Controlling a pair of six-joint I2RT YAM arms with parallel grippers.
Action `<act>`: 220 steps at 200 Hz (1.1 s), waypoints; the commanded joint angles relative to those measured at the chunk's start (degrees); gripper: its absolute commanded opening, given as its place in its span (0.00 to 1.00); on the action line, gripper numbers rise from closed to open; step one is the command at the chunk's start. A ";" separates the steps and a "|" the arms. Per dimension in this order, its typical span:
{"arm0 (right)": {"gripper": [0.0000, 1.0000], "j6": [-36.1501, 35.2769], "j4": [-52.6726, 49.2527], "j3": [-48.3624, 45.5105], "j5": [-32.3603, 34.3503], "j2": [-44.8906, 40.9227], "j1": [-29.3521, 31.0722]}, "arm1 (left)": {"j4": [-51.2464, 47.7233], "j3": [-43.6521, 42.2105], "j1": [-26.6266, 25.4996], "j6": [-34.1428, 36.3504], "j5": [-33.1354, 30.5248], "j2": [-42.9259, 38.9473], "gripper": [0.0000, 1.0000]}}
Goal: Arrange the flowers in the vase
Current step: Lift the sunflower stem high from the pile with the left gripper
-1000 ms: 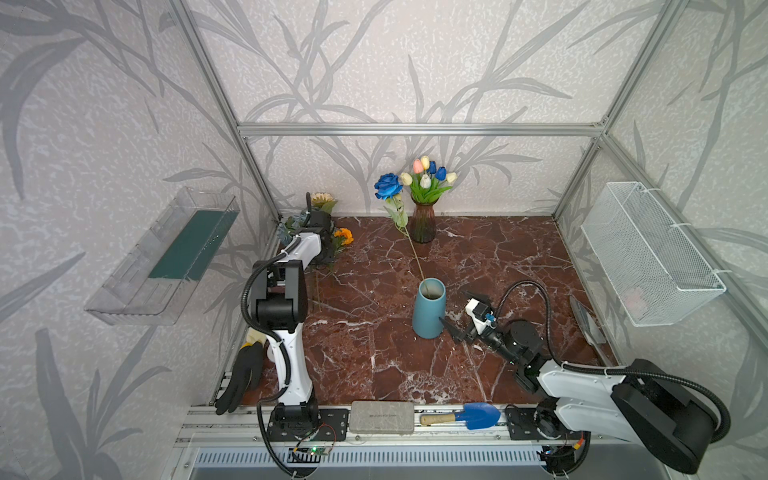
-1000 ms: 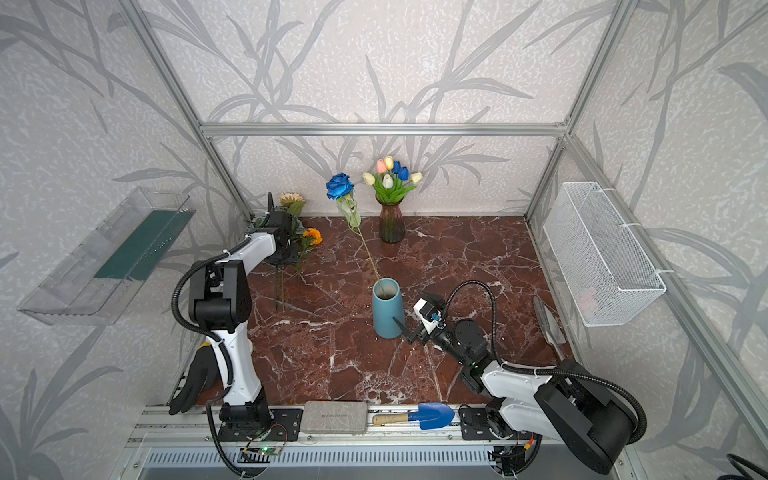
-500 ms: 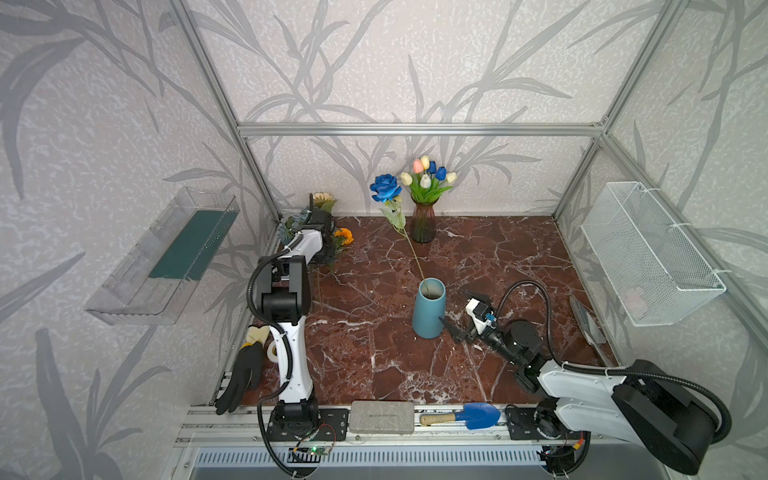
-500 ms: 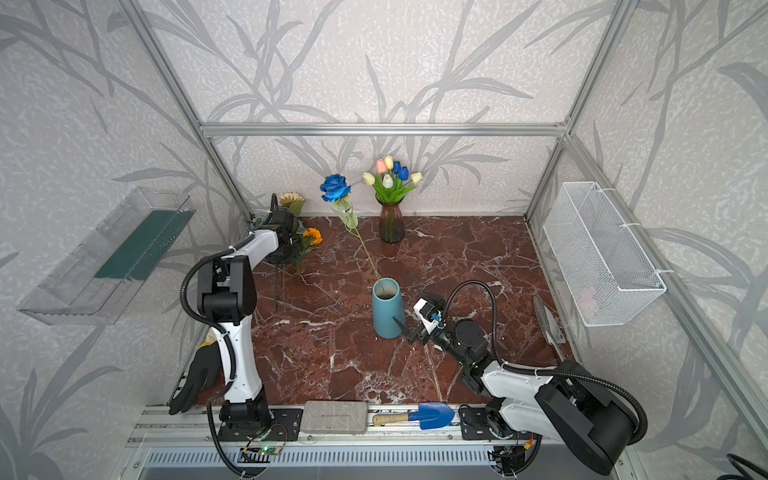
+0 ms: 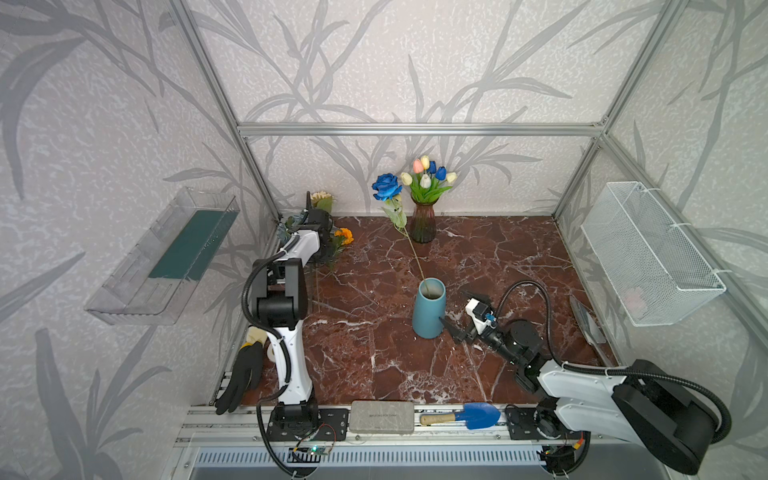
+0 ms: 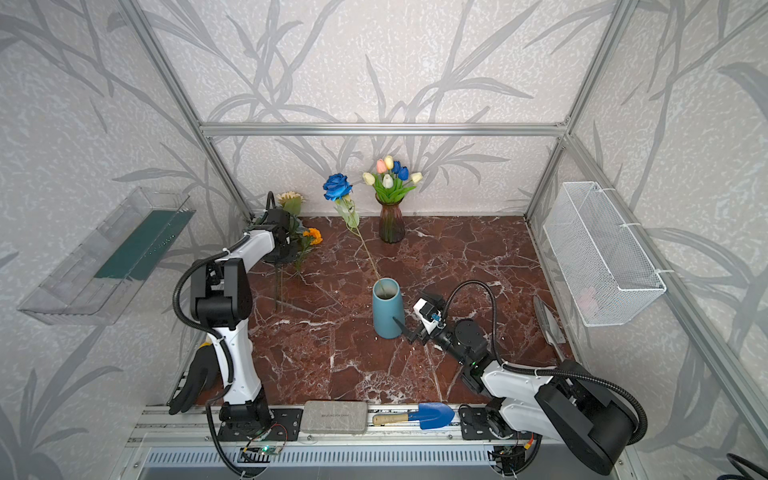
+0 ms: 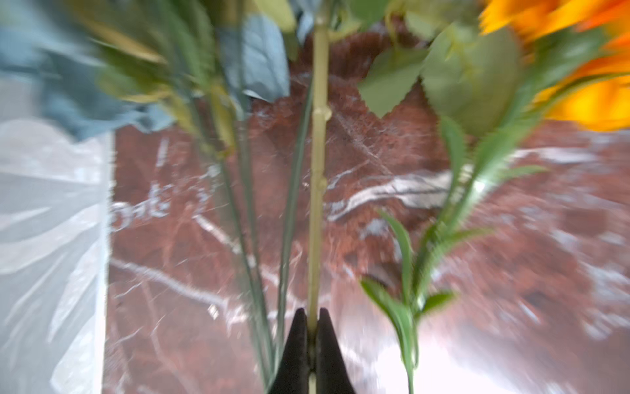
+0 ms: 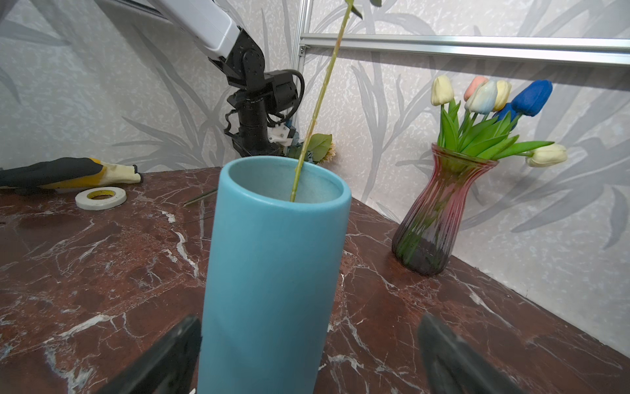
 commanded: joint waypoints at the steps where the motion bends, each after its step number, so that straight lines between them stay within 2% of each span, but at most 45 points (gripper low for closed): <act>1: 0.99 -0.16 1.10 0.47 -0.38 -0.31 0.46 | 3.49 -3.16 -0.71 -0.86 2.13 -9.21 0.00; 17: 0.99 -0.02 1.41 0.60 -0.34 -0.01 0.46 | 5.83 -6.51 -1.02 -2.26 2.67 -14.35 0.00; 37: 0.99 0.28 2.24 0.48 -0.52 0.43 0.46 | 11.44 -11.98 -1.23 -3.59 6.45 -21.56 0.00; 65: 0.99 0.31 2.43 0.40 -0.56 0.35 0.55 | 23.34 -22.87 -2.55 -7.63 9.95 -34.10 0.00; 90: 0.99 0.22 2.00 0.25 -0.17 -0.26 0.55 | 38.58 -35.00 -6.36 -8.53 9.39 -47.28 0.00; 112: 0.99 0.21 1.97 0.35 -0.33 -0.29 0.62 | 50.19 -43.34 -11.55 -5.38 9.80 -57.29 0.00; 154: 0.99 0.09 3.46 0.15 -0.51 0.57 0.89 | 61.59 -48.42 -15.72 -5.19 26.70 -66.81 0.00; 172: 0.99 -0.05 5.24 -0.61 -0.47 0.51 0.99 | 70.40 -51.84 -16.94 -5.16 37.73 -68.98 0.00; 188: 0.99 -0.13 5.69 -1.16 0.05 -0.12 0.99 | 75.13 -53.19 -17.98 -7.08 42.11 -69.86 0.00; 220: 0.99 -0.73 4.69 -1.49 -0.91 -2.51 1.16 | 75.05 -48.98 -21.06 -10.36 48.20 -67.19 0.00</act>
